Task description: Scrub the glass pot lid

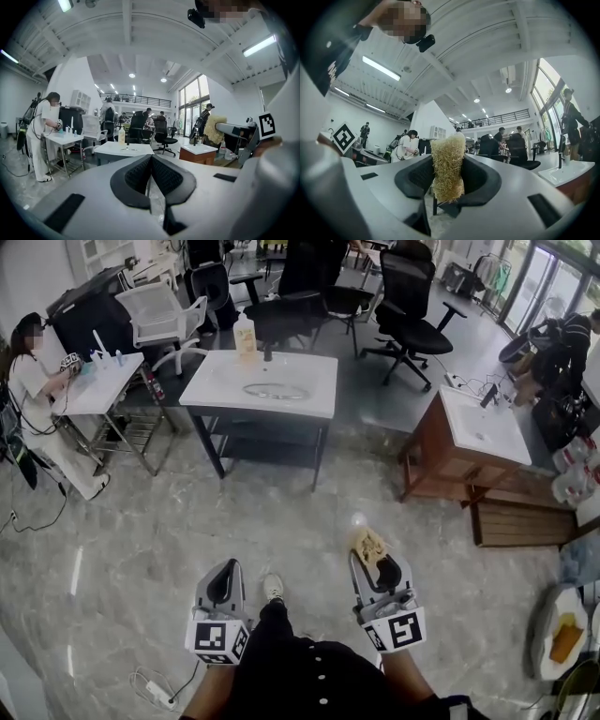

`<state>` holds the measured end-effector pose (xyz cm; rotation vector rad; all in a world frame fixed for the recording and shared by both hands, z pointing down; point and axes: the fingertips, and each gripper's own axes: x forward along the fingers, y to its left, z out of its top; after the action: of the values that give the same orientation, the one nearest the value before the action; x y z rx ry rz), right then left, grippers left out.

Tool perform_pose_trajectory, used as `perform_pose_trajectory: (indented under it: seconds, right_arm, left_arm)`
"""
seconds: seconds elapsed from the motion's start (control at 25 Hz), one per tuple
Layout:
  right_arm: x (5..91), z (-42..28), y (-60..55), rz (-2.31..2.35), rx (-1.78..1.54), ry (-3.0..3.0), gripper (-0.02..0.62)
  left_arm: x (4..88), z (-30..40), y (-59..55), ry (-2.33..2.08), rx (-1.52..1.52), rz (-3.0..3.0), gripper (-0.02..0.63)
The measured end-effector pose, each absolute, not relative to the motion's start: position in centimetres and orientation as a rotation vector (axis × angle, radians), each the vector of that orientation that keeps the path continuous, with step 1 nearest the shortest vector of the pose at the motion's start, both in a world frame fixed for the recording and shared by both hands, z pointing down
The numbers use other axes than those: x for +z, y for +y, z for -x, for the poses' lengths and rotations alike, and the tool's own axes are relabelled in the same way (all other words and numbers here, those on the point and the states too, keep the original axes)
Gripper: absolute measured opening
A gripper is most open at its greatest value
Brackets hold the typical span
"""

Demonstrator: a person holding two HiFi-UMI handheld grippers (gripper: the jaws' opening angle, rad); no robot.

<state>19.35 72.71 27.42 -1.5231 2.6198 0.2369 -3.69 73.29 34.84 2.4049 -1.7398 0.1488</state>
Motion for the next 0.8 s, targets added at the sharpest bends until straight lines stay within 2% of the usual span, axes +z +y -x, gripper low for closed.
perform_pose_trajectory:
  seconds: [0.36,0.8]
  right_arm:
    - [25.9,-17.6,65.1,1.531,0.261,2.62,0.165]
    - [25.5,-13.4,56.0,1.534,0.267,2.63,0.165]
  left_arm:
    - [33.1,4.5,64.9,-1.699,0.12,-2.467,0.026]
    - [33.1,8.7,55.8,-1.695,0.105,-2.454,0.026]
